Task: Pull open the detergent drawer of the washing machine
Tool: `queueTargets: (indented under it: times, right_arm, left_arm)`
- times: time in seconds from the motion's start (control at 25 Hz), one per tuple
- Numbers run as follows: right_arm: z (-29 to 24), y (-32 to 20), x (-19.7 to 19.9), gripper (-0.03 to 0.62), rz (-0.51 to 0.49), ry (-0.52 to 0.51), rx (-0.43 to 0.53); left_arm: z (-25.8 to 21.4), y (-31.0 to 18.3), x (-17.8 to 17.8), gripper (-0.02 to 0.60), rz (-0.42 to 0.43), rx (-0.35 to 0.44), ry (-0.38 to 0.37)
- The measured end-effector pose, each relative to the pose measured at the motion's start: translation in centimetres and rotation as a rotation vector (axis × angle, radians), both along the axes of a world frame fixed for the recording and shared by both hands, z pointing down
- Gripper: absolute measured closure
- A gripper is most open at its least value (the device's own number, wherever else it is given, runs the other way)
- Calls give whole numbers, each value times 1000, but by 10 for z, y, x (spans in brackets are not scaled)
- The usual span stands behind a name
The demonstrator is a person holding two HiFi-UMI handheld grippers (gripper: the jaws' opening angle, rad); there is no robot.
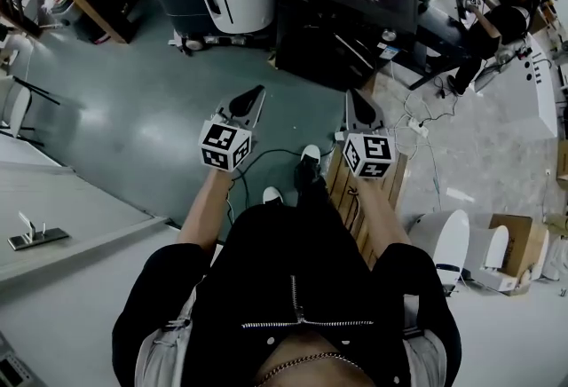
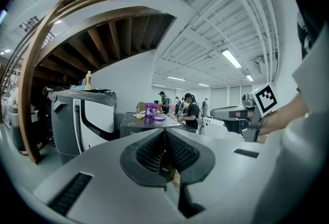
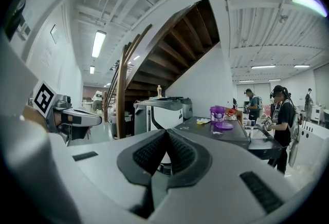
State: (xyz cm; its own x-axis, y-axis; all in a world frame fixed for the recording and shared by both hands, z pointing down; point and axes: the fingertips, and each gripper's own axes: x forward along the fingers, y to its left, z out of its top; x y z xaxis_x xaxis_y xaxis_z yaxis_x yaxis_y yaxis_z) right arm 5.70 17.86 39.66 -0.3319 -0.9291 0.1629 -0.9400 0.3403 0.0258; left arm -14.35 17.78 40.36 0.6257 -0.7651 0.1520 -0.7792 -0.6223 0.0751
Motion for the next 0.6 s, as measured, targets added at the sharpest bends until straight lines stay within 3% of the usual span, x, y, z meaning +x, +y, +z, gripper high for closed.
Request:
queueTargets:
  times: [0.6]
  right_arm:
    - [8, -113, 40, 586, 7, -35, -35]
  left_arm:
    - [9, -111, 45, 561, 30, -54, -14]
